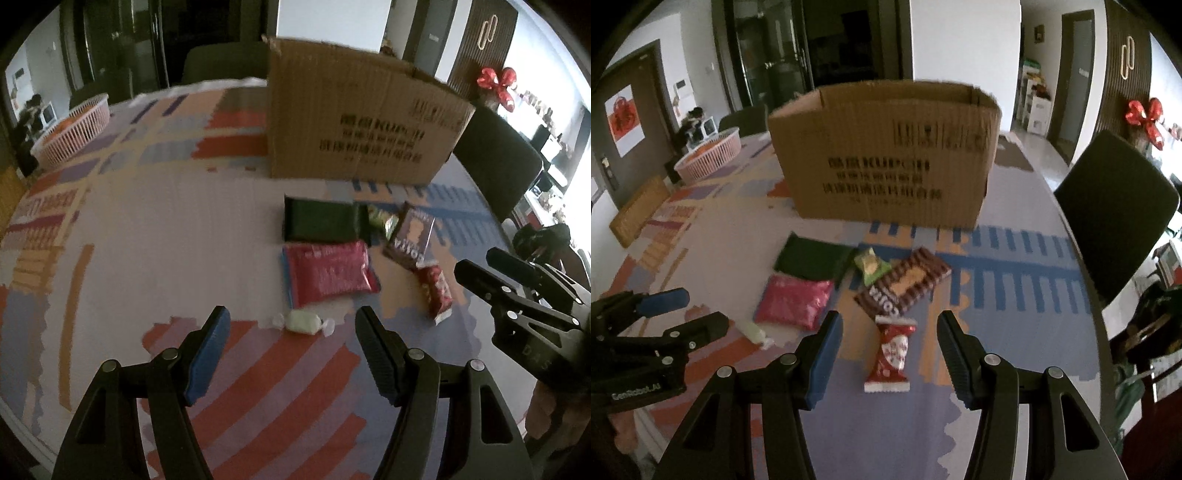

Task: Organize snacks
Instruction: 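Grasp the small white candy with the left gripper while the right gripper grasps the red-white candy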

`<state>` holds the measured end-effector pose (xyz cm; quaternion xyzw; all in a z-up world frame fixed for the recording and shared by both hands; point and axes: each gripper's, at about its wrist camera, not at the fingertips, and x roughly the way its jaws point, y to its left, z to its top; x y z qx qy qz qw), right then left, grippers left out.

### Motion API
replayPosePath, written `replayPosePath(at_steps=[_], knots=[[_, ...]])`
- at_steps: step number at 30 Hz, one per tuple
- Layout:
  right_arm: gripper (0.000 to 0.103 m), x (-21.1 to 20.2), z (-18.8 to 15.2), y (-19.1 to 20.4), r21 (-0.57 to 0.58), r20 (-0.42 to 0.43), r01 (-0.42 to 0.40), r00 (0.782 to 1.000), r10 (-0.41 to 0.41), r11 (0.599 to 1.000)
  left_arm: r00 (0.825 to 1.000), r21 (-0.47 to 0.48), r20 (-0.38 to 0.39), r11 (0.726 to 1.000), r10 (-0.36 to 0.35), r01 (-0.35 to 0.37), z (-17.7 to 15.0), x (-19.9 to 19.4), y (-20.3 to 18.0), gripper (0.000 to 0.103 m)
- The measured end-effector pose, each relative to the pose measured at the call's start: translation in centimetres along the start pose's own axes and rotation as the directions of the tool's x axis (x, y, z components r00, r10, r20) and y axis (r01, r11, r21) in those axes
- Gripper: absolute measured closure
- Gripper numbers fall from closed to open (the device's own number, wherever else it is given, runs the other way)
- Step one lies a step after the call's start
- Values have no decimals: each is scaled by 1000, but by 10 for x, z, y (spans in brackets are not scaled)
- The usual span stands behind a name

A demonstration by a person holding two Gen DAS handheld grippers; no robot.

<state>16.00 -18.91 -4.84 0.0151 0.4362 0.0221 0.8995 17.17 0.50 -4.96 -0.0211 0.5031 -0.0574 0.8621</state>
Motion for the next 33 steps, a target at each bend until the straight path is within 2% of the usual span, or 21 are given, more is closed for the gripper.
replayPosePath(at_steps=[6,8,16,24,26,29,33], knots=[[49,16,-10,-1,3,-54,1,999,-1,1000,998,-27,-59,999,-24,23,-5,22,2,48],[49,21,-12,-1,4,-67,0,998,1,1000,996,-37,-79,999,-41,38,-6,29,3,56],[49,34,-16,-2,11,-95,-8,995,9,1000,991,-73,-116,995,-70,62,-6,43,3,65],[49,44,-17,-4,16,-118,-11,993,13,1000,993,-71,-115,997,-40,32,-1,51,2,70],[49,46,-17,-4,19,-123,-13,992,15,1000,993,-52,-114,999,-15,9,-1,52,0,77],[49,51,-18,-4,18,-131,-12,991,14,1000,994,-25,-107,1000,12,-15,-4,51,-1,79],[58,57,-18,-3,13,-147,-13,989,15,1000,994,-31,-108,999,6,-10,-5,50,1,80]])
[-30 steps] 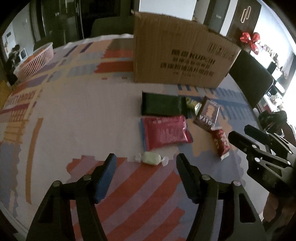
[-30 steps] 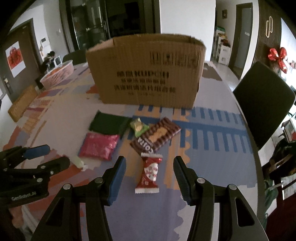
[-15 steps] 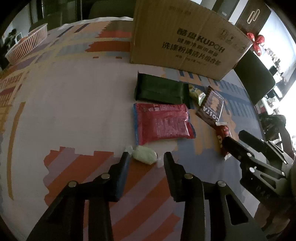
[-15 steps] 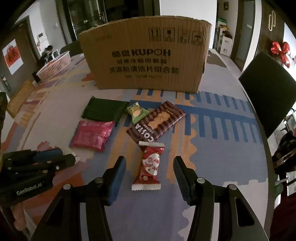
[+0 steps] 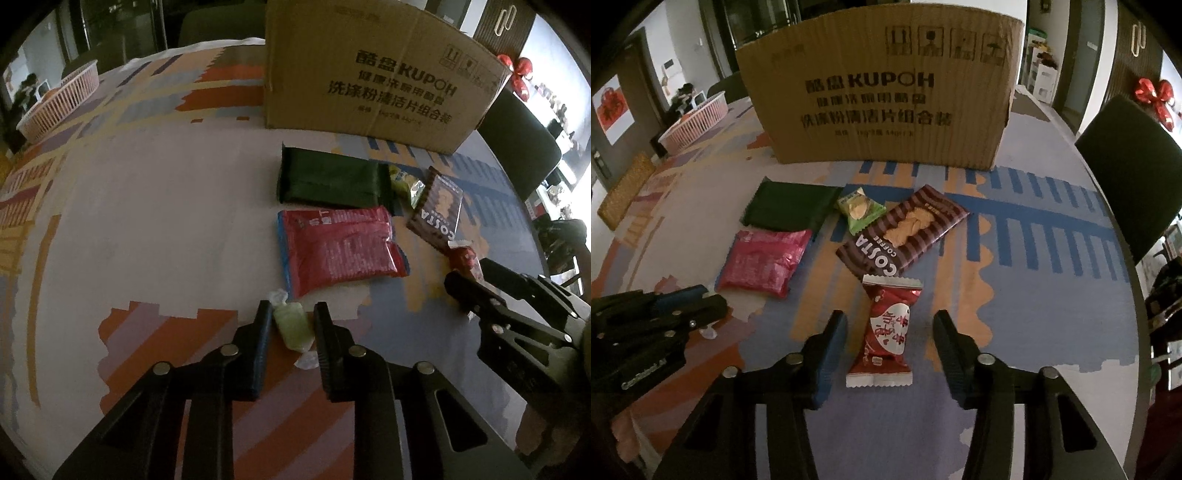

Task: Organize snacks
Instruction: 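Grasp the small white candy with the left gripper while the right gripper grasps the red-white candy, then carry both candies into the box and open both grippers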

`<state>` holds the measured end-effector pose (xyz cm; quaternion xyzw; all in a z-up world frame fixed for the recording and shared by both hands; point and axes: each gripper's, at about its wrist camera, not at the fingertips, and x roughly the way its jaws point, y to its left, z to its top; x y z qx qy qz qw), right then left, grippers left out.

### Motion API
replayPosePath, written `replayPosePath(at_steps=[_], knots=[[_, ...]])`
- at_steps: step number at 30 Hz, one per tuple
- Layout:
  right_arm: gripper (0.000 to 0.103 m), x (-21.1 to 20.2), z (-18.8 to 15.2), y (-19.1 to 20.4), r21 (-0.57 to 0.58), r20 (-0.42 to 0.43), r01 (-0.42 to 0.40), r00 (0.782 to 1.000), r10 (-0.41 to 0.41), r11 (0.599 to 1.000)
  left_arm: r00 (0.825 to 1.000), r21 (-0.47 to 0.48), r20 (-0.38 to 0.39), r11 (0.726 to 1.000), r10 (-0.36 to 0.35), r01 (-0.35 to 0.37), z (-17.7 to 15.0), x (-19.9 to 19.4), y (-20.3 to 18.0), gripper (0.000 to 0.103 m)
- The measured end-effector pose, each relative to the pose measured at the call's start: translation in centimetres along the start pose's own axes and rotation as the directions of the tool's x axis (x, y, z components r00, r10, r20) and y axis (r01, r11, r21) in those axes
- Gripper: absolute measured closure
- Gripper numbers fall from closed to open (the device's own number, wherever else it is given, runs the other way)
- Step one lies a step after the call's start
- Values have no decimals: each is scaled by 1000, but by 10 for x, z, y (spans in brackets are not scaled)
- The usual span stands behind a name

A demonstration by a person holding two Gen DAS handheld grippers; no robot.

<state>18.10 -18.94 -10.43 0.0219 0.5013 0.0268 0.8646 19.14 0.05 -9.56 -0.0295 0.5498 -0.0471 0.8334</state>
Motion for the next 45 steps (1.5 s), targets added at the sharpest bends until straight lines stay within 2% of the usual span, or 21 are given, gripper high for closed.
replayPosePath(at_steps=[2,3,6,16,26,34,40,45], knots=[[62,2,0,1,-2,-2,2,1000,-2,1000,1000,-6,5,1000,-8,8,-1,-1,3,80],[69,2,1,1,-7,0,8,1000,-8,1000,1000,-8,6,1000,-10,10,0,0,3,80],[79,4,1,5,-23,-1,10,1000,-10,1000,1000,-11,11,1000,-16,16,-1,-1,4,80],[80,-22,1,15,-37,50,-26,998,28,999,995,2,85,999,-49,49,-2,-31,2,80],[80,-61,15,17,-45,138,-46,989,52,998,977,59,196,996,-81,71,13,-73,-7,80],[80,-92,38,17,-50,234,-52,970,62,997,948,95,305,993,-92,66,40,-106,-13,80],[80,-110,62,14,-44,303,-48,951,59,998,908,129,408,991,-93,43,66,-135,-21,80],[80,-122,81,11,-40,354,-31,934,43,999,881,142,463,989,-97,34,86,-151,-24,80]])
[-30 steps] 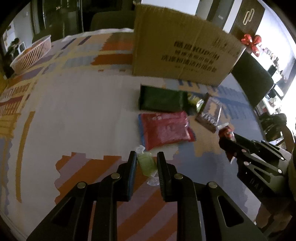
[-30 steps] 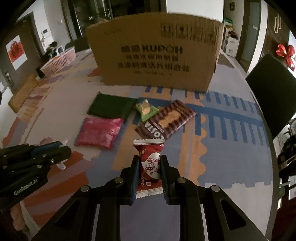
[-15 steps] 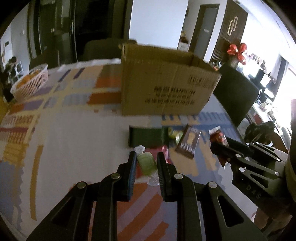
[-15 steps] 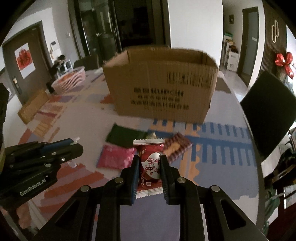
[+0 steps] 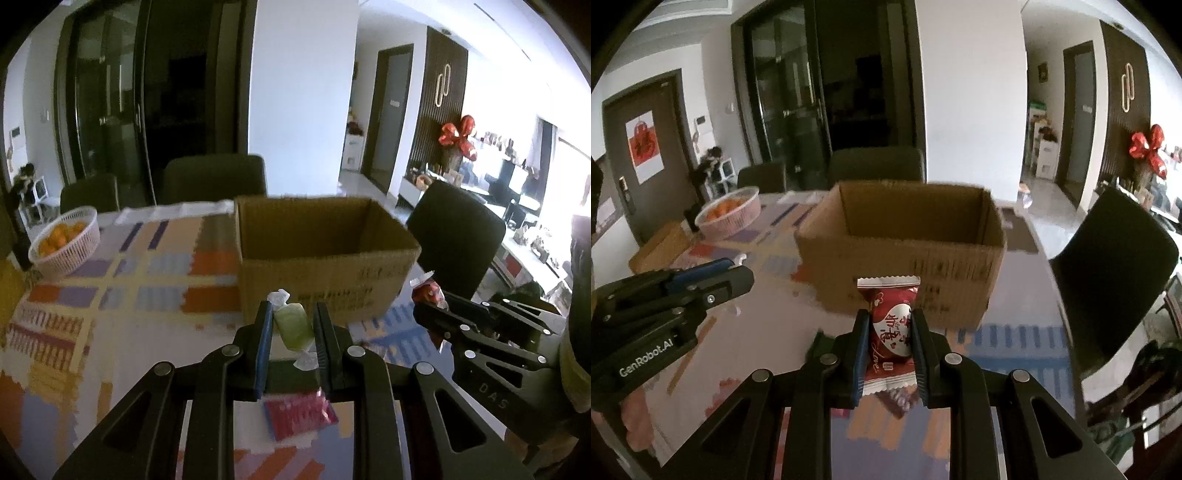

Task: Organize snacks
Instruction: 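Carry both candies into the box and open both grippers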

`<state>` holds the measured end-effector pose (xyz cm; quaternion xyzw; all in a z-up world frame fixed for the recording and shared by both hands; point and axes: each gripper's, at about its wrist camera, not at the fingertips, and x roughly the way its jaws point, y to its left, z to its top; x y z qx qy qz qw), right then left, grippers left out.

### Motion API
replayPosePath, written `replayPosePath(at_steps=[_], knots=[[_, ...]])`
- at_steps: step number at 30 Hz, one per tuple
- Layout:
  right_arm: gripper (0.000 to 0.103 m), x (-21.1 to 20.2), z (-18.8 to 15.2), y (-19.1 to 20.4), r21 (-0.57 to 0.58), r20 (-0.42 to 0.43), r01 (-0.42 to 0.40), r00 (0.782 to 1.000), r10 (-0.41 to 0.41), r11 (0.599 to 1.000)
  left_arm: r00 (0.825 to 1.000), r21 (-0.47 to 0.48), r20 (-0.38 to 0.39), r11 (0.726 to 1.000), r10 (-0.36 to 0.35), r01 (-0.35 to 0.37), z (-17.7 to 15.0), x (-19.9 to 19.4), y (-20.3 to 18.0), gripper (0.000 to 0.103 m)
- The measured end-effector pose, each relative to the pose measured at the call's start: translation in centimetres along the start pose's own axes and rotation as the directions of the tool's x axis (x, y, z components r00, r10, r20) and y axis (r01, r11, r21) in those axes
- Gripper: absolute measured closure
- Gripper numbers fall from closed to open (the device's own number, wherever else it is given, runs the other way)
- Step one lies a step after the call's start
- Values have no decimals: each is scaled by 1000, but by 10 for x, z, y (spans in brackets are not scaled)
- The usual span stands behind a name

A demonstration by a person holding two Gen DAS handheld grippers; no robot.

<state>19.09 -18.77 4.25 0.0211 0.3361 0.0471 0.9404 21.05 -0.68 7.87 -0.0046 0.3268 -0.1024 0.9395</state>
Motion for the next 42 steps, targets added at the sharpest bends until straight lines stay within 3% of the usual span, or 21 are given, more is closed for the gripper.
replayPosePath(at_steps=[8,15,38,40,41,42], knots=[[80,-1,37,-6,14,65,0,998,0,1000,997,38,72,999,-15,12,34,3,-2,80],[80,9,56,-11,20,76,4,997,-6,1000,996,57,87,998,-21,16,56,14,-2,80],[80,71,92,-26,18,16,46,999,-46,999,999,104,-23,993,-48,50,93,100,5,80],[80,76,94,-27,22,11,46,999,-46,999,999,118,-24,992,-32,35,95,104,3,78],[78,78,95,-28,27,12,48,999,-49,998,1000,119,-19,993,-12,15,95,105,3,68],[69,79,95,-29,32,12,55,998,-56,998,1000,115,-13,993,2,-1,94,103,3,63]])
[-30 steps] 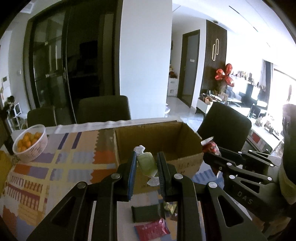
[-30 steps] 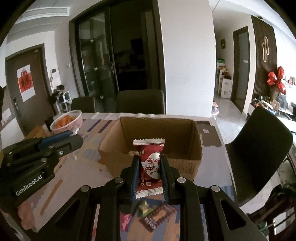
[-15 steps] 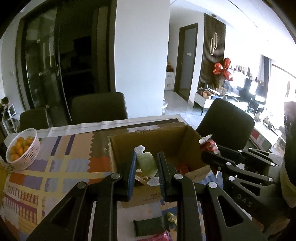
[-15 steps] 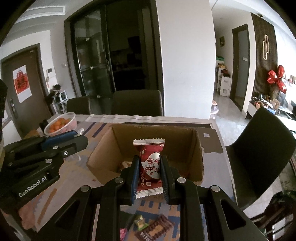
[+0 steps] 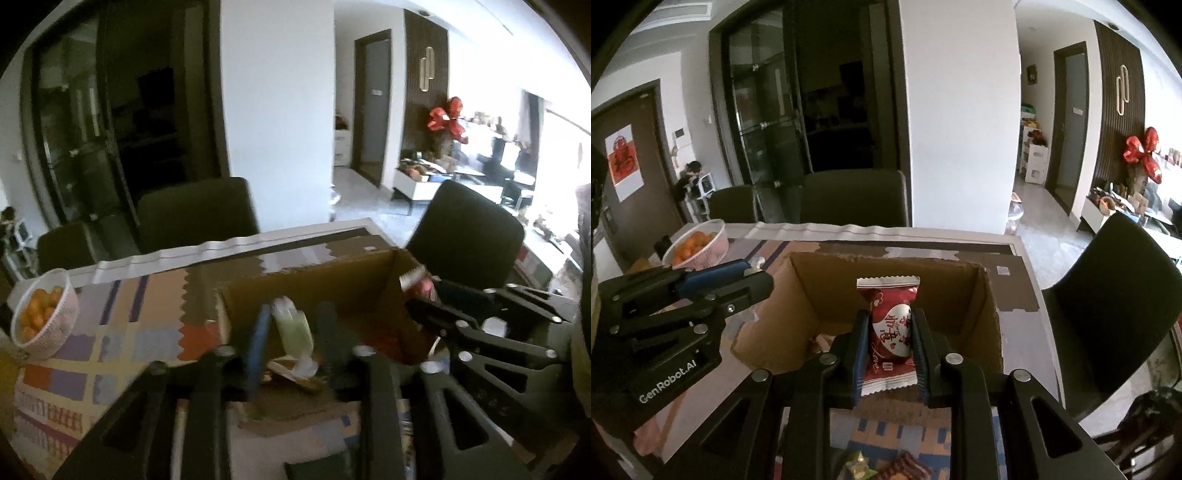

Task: Organize snacks
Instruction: 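Carry both candies into the box and open both grippers, then return both grippers to the table and grasp the red packet with the left gripper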

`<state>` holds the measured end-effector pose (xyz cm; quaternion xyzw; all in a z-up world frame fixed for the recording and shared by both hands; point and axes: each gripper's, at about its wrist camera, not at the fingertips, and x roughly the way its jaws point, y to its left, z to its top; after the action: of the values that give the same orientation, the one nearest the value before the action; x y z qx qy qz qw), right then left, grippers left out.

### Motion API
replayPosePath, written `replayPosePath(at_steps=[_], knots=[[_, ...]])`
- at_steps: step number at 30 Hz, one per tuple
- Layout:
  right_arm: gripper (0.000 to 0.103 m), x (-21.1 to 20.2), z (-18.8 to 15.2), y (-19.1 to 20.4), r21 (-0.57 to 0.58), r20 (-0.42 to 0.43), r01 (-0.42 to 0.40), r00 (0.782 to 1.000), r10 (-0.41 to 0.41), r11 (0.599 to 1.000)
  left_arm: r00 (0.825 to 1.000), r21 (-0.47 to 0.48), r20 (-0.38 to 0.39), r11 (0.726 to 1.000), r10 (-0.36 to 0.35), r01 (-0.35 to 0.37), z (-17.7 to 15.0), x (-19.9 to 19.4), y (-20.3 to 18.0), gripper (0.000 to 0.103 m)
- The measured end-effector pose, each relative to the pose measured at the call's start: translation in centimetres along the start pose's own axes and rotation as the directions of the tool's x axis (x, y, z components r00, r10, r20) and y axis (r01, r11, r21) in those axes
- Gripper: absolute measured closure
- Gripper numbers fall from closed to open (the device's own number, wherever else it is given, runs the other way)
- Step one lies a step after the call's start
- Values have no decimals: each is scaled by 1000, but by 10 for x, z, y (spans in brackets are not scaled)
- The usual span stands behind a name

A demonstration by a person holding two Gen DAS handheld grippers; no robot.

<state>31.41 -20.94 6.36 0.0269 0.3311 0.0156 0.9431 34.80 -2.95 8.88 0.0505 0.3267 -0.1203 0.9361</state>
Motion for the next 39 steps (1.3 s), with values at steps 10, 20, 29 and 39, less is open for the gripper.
replayPosePath(at_steps=[10,20,29,39], knots=[[56,-31,-16,6,-17,56,46,997,-45,999,1000,-11,17,1000,-6,6,-22,-30,4,53],[56,-45,-39,16,-59,35,-1,999,3,998,1000,2,1,1000,-31,31,-51,-55,4,48],[56,-46,-79,25,-90,-44,-21,999,17,996,998,74,-51,996,-48,52,-92,-61,-10,46],[56,-36,-125,22,-58,-159,-29,987,19,998,983,157,-155,980,-97,122,-139,-51,-25,40]])
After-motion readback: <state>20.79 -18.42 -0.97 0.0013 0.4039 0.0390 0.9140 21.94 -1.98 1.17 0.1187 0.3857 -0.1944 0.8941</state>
